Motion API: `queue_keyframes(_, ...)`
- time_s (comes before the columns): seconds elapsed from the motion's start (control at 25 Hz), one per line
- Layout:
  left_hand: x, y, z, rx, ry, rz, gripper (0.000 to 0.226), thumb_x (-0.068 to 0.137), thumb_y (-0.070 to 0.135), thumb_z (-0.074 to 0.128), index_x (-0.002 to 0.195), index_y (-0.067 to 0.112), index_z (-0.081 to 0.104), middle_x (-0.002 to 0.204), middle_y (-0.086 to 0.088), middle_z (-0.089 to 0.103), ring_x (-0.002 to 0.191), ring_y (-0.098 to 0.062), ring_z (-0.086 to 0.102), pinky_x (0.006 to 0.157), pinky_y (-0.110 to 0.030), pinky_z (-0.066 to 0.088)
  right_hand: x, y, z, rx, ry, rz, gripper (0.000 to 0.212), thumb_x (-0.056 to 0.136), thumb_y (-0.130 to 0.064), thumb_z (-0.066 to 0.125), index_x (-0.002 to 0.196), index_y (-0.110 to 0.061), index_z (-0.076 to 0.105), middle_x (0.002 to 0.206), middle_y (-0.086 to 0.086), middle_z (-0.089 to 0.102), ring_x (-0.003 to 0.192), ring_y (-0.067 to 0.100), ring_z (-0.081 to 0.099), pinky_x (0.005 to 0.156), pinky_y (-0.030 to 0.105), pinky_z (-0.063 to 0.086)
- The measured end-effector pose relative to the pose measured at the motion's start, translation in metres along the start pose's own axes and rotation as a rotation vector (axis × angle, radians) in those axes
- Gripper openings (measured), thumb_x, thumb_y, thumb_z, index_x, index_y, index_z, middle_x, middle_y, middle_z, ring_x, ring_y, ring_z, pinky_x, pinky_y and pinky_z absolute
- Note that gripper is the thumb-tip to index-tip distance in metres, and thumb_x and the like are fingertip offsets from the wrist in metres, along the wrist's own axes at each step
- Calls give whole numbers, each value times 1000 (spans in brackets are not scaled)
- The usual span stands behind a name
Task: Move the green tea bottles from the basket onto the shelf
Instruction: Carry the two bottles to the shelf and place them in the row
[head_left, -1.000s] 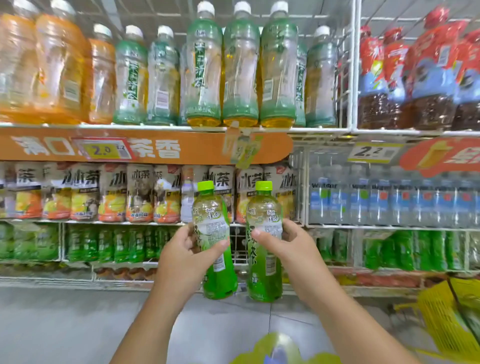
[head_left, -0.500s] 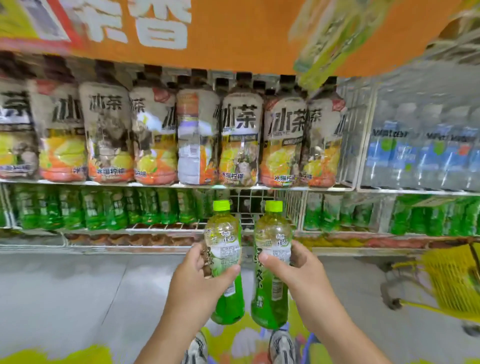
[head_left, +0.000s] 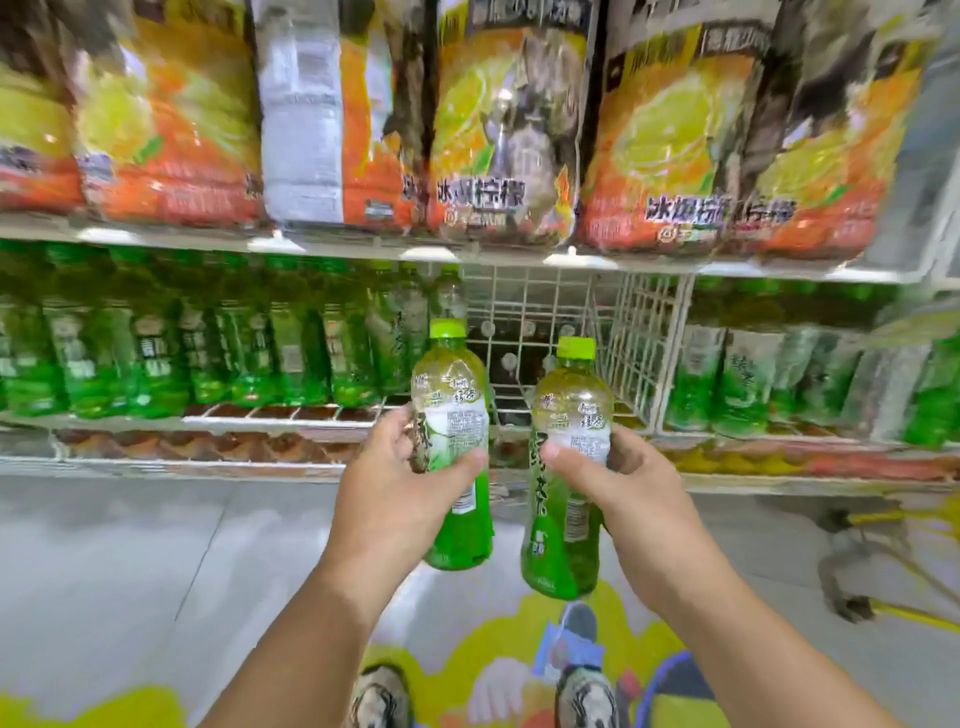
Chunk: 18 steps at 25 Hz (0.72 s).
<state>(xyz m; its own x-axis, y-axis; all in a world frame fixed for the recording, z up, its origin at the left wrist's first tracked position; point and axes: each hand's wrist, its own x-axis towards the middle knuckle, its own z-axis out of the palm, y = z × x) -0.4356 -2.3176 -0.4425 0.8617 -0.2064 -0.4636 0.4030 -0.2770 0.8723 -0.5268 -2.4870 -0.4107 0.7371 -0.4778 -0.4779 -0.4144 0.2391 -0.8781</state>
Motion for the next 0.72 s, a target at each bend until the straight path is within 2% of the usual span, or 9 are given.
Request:
queue_keyframes(0.12,37,-11,21,28,-9,24,74,70,28,91,134,21,54,114,11,74,100,-1,71,91,-36,58,39,16,-3,-9,11,-33,28,82,-17,82,109,-14,73,100,-3,80,95,12,76,73,20,56)
queue_keyframes(0.24,66,-11,36,96,55,56,45,72,30,90,108,28,63,94,23,74,87,4,70,84,-26,56,79,24,-2,-10,5,-58,31,79,-20,85,108,-16,74,100,-3,80,94,15,77,85,34,57)
queue_keyframes(0.32,84,-7,47,153,132,90,44,72,37,88,99,27,55,89,18,66,80,-3,65,79,-27,53,108,24,-2,-25,15,-85,28,77,-23,87,102,-19,76,96,-5,81,92,14,77,85,35,56)
queue_keyframes(0.4,106,-2,54,188,183,76,51,72,42,88,105,24,55,92,11,63,79,-11,61,75,-29,51,132,21,-3,-81,20,-84,24,75,-35,88,95,-28,76,87,-17,79,82,1,75,74,25,55)
queue_keyframes(0.48,130,-1,62,191,203,87,50,70,38,90,106,18,61,86,9,68,76,-13,64,67,-23,46,153,19,-9,-122,18,-79,19,76,-43,86,88,-35,73,73,-28,73,64,-14,66,56,13,49)
queue_keyframes(0.56,148,-5,70,136,199,148,53,69,27,92,111,17,61,89,12,68,84,-9,66,64,-13,48,173,17,-12,-140,7,-86,20,77,-46,85,91,-36,74,72,-28,73,62,-15,64,55,15,45)
queue_keyframes(0.6,158,-10,75,125,198,168,57,70,24,91,117,15,60,96,9,68,89,-10,65,69,-7,47,182,16,-10,-136,4,-92,22,77,-46,85,94,-36,75,77,-26,74,66,-14,64,60,17,43)
queue_keyframes(0.64,164,-14,79,121,208,181,62,71,24,91,123,12,59,106,4,68,97,-13,64,79,-8,48,192,19,-8,-133,1,-105,24,77,-45,85,97,-34,76,82,-23,76,73,-10,67,64,18,43)
queue_keyframes(0.72,184,-25,88,164,216,200,71,70,36,90,130,12,57,120,-4,67,111,-21,64,96,-28,52,211,26,-3,-140,14,-134,28,77,-42,87,101,-30,77,89,-18,78,82,-2,71,71,21,48)
